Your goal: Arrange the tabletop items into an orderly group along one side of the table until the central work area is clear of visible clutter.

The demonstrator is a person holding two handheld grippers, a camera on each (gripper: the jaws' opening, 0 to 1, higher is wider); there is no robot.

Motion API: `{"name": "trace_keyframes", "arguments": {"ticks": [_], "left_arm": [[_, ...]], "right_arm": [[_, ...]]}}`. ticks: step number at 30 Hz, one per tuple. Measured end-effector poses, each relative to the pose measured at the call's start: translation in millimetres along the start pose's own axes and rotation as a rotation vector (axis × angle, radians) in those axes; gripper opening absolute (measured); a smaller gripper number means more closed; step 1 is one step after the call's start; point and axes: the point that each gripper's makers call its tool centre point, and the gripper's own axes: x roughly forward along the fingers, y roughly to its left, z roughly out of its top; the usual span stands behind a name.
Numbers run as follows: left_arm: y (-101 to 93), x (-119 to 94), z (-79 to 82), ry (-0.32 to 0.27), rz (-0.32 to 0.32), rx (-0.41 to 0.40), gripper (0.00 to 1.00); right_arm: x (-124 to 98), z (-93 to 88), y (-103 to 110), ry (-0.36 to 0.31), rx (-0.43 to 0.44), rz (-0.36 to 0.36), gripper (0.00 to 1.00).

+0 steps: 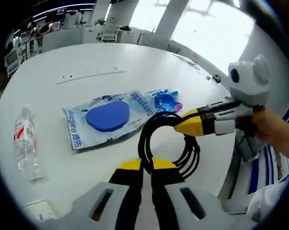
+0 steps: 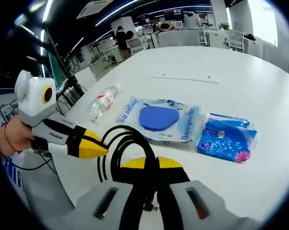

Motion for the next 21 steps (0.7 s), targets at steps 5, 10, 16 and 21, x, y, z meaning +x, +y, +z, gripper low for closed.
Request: {"name": "trace_keyframes", "arguments": {"ticks": [5, 10, 16, 21], "left_arm": [[-12.2, 11.8, 11.4, 0.013, -0.031, 0.041, 0.02], [-24.1, 23.8, 19.4, 0.035, -0.063, 0.090, 0.02], [-30.8, 34.6, 20.9, 0.062, -0.086, 0.115, 0.02], [-33.6, 42.7, 19.0, 0.085, -0.098, 0.123, 0.02]], "right_arm": [[-10.9, -2.2, -18.6, -0.014, 0.032, -0.037, 0.04], [-17.7, -6.3, -31.2, -0.022, 0.073, -0.061, 0.03], [-21.3, -11.0, -43.0, -0.023, 0.099, -0.082, 0.04], [-20.2, -17.6, -51.0, -0.018, 0.120, -0.093, 0.04]]}}
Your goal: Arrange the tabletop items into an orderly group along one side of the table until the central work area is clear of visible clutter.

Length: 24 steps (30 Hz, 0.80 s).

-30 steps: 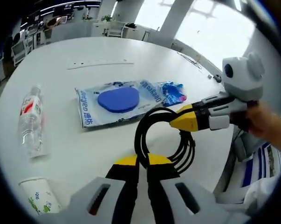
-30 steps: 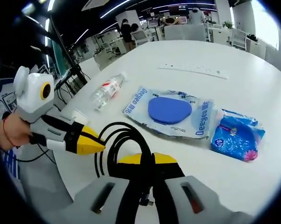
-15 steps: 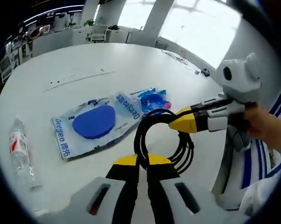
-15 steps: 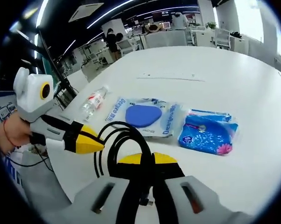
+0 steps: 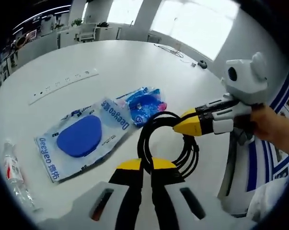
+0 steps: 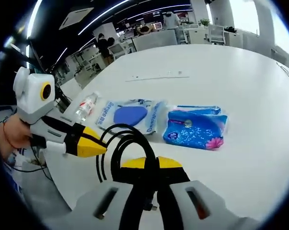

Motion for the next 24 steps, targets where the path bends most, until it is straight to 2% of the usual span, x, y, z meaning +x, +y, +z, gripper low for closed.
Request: {"name": "trace_keyframes", "arguments": {"ticks": [13, 24], "left_arm": [[4.1, 21.6, -10.0, 0.057, -0.016, -0.007, 0.02], [12.9, 34.9, -14.1, 0.082, -0.016, -0.040, 0.01]], "right_arm": [[13.2, -16.8, -11.3, 0.028, 0.060, -0.011, 0.04], [30.7, -24.7, -21.6, 0.051, 0.091, -0.016, 0.04]]}}
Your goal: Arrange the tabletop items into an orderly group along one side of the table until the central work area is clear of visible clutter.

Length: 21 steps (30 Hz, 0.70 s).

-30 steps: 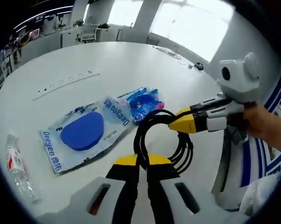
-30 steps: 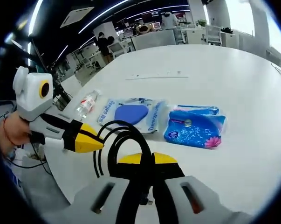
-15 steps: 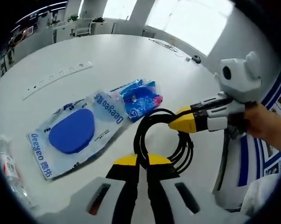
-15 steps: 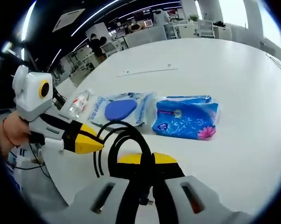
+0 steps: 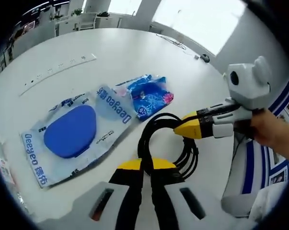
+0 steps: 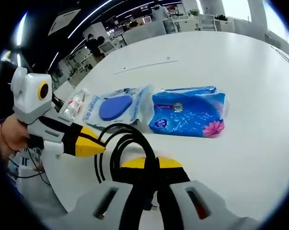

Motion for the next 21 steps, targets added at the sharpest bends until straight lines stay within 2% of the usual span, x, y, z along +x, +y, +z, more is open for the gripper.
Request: {"name": "trace_keyframes", "arguments": {"ticks": [8, 21], "left_arm": [[2.9, 8.3, -0.7, 0.010, -0.003, -0.017, 0.02], [6.8, 15.4, -3.7, 0.015, -0.002, -0.025, 0.03]], "right_arm": [[6.8, -4.8, -8.5, 0.015, 0.038, 0.001, 0.04], [12.6, -10.3, -15.2, 0.029, 0.029, -0.015, 0.05]]}}
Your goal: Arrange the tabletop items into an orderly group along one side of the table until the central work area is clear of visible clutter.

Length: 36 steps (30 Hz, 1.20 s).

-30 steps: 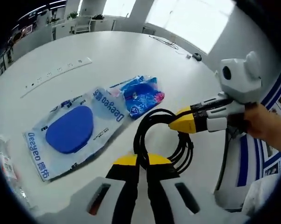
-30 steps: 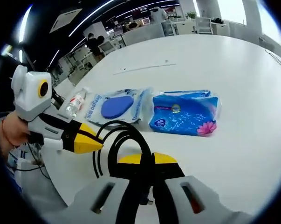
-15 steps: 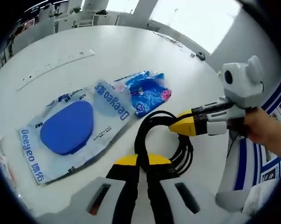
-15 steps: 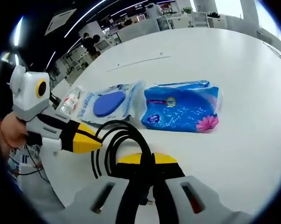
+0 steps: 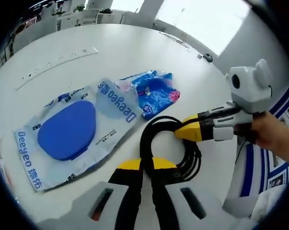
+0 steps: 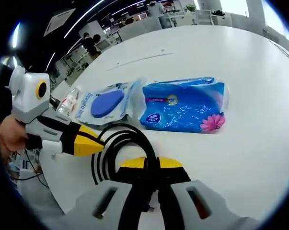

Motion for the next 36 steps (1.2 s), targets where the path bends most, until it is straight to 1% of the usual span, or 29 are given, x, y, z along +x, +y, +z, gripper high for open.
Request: {"name": "trace_keyframes", "arguments": {"ticks": [4, 9, 15, 18, 24, 28, 33, 36], "left_arm": [[1.4, 1.2, 0.2, -0.003, 0.002, -0.007, 0.03], [1.8, 2.2, -0.1, -0.004, 0.000, 0.007, 0.04], [2.2, 1.4, 0.6, -0.017, -0.003, 0.004, 0.04], [2.0, 0.8, 0.5, -0.018, -0.007, 0.007, 0.05], [-1.8, -2.4, 1.3, -0.026, -0.025, 0.015, 0.12], [-3.2, -4.6, 1.1, -0.030, -0.027, 0.022, 0.14], [-4.3, -7.7, 2.3, -0.041, -0.028, 0.030, 0.23], [-5.2, -10.1, 3.0, -0.047, -0.033, 0.040, 0.25]], "right_arm": [[0.1, 0.5, 0.1, -0.004, -0.003, -0.001, 0.06], [0.3, 1.1, -1.2, -0.007, 0.001, -0.005, 0.07], [-1.4, 2.5, -3.1, -0.012, -0.007, -0.016, 0.14], [-2.9, 3.2, -3.9, -0.016, -0.012, -0.021, 0.15], [-5.8, 3.9, -1.3, -0.018, -0.015, -0.012, 0.19], [-7.1, 4.4, 0.2, -0.017, -0.020, -0.007, 0.22], [-10.3, 5.3, 1.3, -0.020, -0.030, -0.007, 0.25], [-12.6, 7.0, 3.5, -0.026, -0.033, -0.002, 0.27]]}}
